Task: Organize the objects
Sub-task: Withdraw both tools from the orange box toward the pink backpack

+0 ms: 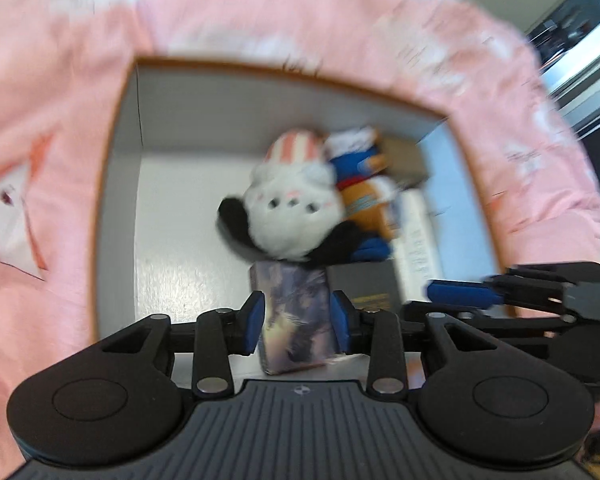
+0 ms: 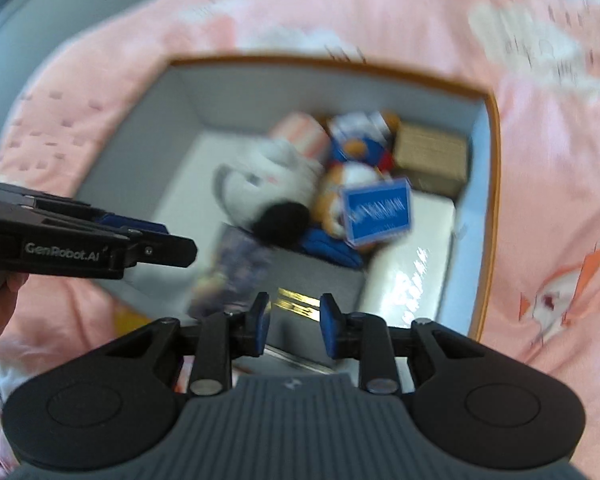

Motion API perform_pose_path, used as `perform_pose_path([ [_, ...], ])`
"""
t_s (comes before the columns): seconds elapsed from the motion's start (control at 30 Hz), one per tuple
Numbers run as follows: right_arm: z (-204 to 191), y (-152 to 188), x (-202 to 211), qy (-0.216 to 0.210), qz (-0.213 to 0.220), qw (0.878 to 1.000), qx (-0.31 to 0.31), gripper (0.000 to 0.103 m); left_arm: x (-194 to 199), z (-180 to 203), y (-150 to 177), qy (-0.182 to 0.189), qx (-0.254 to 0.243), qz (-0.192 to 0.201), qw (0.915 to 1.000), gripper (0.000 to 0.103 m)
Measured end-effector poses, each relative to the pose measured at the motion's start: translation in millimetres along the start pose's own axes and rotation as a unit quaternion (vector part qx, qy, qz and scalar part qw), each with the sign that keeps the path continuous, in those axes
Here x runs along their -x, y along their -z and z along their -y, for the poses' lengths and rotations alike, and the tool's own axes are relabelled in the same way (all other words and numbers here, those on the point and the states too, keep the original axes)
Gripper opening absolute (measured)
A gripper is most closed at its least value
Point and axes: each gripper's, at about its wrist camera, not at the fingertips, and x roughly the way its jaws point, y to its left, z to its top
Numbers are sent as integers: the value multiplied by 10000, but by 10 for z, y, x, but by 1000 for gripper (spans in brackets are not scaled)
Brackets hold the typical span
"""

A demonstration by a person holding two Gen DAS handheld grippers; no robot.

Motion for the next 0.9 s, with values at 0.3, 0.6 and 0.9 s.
perform_pose_path([
  [0.3,-458,656,537,-202,1285,9884,785,28,708,316,890,-110,-496,1251,9908,41],
  [0.6,-805,1440,332,-151,846,9909,1033,29,885,359,1641,-583,-717,1172,9888,41],
  [0.9,-1106,1798,-4,-281,58,9856,1669,37,935,165,2179,-933,-604,401,9930,44],
])
